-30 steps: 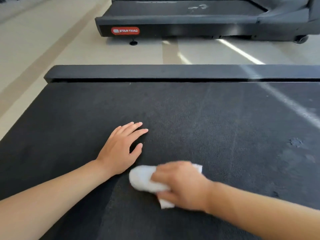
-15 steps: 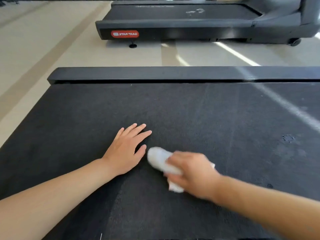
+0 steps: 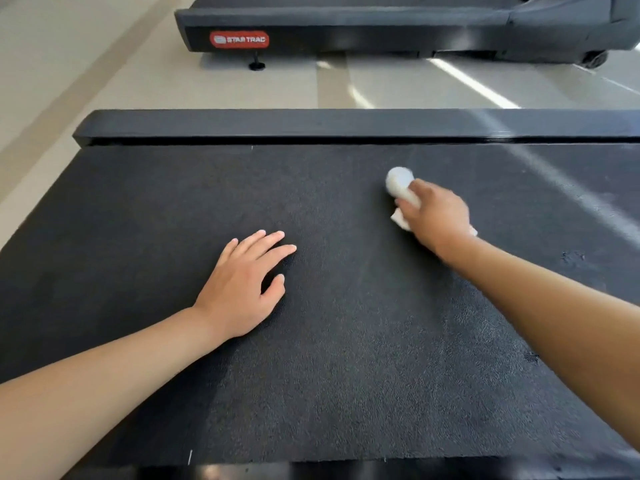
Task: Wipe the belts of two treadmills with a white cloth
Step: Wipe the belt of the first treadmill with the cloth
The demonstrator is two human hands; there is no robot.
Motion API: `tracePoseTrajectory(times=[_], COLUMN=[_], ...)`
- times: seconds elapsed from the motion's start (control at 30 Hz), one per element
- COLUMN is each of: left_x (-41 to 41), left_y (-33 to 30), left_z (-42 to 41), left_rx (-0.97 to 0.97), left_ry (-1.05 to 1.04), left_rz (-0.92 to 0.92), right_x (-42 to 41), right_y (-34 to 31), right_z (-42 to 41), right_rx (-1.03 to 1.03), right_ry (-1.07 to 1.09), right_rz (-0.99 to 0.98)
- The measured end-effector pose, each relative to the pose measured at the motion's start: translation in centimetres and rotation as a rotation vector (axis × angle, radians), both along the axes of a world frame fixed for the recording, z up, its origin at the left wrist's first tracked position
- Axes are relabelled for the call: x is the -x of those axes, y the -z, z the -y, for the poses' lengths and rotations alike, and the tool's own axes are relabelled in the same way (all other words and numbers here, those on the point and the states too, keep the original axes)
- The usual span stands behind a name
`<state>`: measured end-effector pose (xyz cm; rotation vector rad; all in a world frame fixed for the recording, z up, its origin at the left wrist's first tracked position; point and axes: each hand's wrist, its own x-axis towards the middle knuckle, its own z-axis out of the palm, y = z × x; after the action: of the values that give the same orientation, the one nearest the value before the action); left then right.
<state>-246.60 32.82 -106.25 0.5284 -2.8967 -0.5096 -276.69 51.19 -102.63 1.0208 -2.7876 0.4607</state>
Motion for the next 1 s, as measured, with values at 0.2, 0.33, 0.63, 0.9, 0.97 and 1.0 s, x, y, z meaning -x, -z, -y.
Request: tracePoseTrajectory(times=[0.2, 0.33, 0.63, 0.9, 0.97, 1.0], left_x=[0.2, 0.2, 0.0, 0.0, -0.1, -0.1], left_y=[0.5, 0.4, 0.0, 0.1, -0.1, -0.1], left_z=[0.2, 0.2, 0.2, 0.3, 0.0, -0.1], left_rx=[0.008, 0.008, -0.016, 0.008, 0.007, 0.009], left_ry=[-0.017, -0.011, -0.013, -0.002, -0.004, -0.006], left_rz=[-0.024, -0.024, -0.022, 0.002, 0.012, 0.014], right_x=[-18.6, -15.3, -4.4, -17.9, -10.3, -5.7], right_y=[0.7, 0.3, 0.3, 0.9, 0.7, 0.3], right_z=[-4.2, -3.3, 1.6, -3.3, -2.0, -1.8], right_rx=[-0.007, -0.07, 0.016, -0.045, 0.008, -0.002], right_ry=[-0.961, -1.01, -0.111, -1.125, -0.672, -0.392], right_rz=[0.245, 0.231, 0.038, 0.148, 0.101, 0.064])
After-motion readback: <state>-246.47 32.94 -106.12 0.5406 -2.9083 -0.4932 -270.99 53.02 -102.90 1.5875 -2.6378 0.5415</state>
